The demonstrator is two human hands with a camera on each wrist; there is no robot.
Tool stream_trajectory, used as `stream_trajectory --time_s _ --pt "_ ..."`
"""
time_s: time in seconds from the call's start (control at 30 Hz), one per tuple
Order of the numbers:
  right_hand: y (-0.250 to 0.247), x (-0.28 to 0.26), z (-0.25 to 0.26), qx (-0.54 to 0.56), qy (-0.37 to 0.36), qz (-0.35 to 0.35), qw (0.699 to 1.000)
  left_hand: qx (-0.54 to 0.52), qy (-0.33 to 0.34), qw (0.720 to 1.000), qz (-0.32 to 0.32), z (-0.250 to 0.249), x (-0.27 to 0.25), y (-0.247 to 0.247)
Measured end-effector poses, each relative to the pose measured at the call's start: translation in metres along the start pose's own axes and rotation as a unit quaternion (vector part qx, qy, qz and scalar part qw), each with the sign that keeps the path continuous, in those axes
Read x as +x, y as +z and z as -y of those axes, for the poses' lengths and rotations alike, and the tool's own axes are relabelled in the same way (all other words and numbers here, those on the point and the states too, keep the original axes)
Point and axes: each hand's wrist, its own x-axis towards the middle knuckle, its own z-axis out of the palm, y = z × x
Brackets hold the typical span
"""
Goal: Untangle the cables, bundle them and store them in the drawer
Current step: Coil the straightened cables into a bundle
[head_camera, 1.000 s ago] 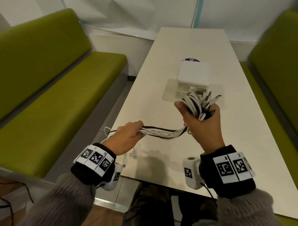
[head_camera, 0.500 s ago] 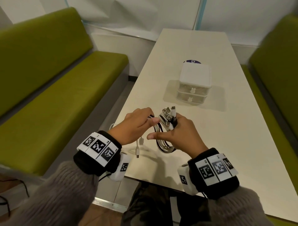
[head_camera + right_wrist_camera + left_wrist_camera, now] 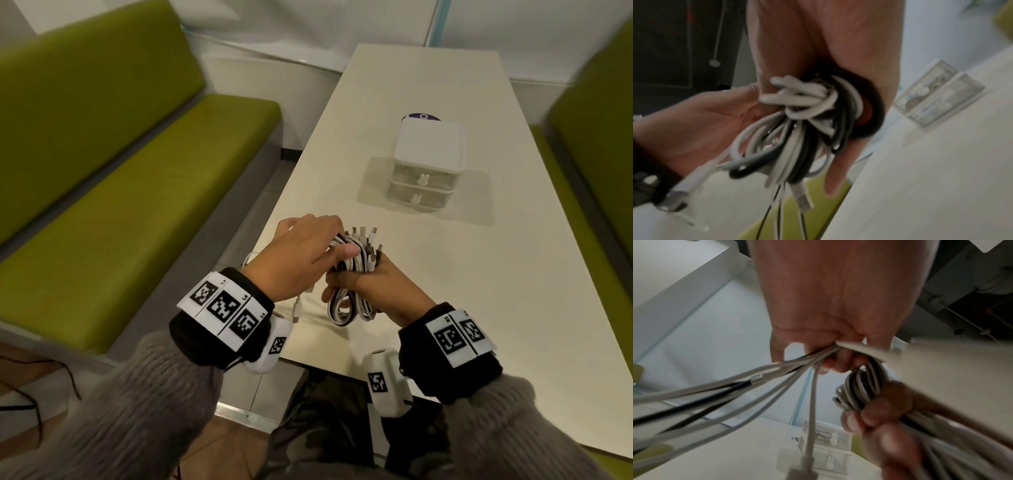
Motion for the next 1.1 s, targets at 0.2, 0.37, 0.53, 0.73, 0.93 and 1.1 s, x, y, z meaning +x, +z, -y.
stream_trajectory --time_s 0.2,0.37,0.53,0.73,0.93,1.1 --pt "0.007 -0.003 0.0 0.056 0.016 -0.072 0.996 -0.04 -0.008 0.999 0.023 0.005 0.008 -0.007" --pt "-0.002 -0.01 0.001 0.088 -0.001 -0.085 0.993 -0.169 -0.022 0.981 0.088 0.02 0.005 -0.003" --pt "-0.023 -0.013 0.012 0.161 -0.028 -0.12 0.979 -0.242 -0.067 0.965 0.071 0.028 -0.011 0.02" --pt "-0.027 -0.015 0.018 0.153 -0.07 -0.186 0.968 -0.312 -0.097 0.945 -0.016 0.004 -0.013 0.036" --pt "-0.023 -0.016 0.011 0.19 -0.088 -0.23 0.951 -0.345 -0.082 0.932 -0.079 -0.01 -0.013 0.034" --pt "-0.01 -0.011 0.007 0.202 -0.107 -0.282 0.932 -0.295 -0.08 0.95 -0.069 -0.017 -0.011 0.034"
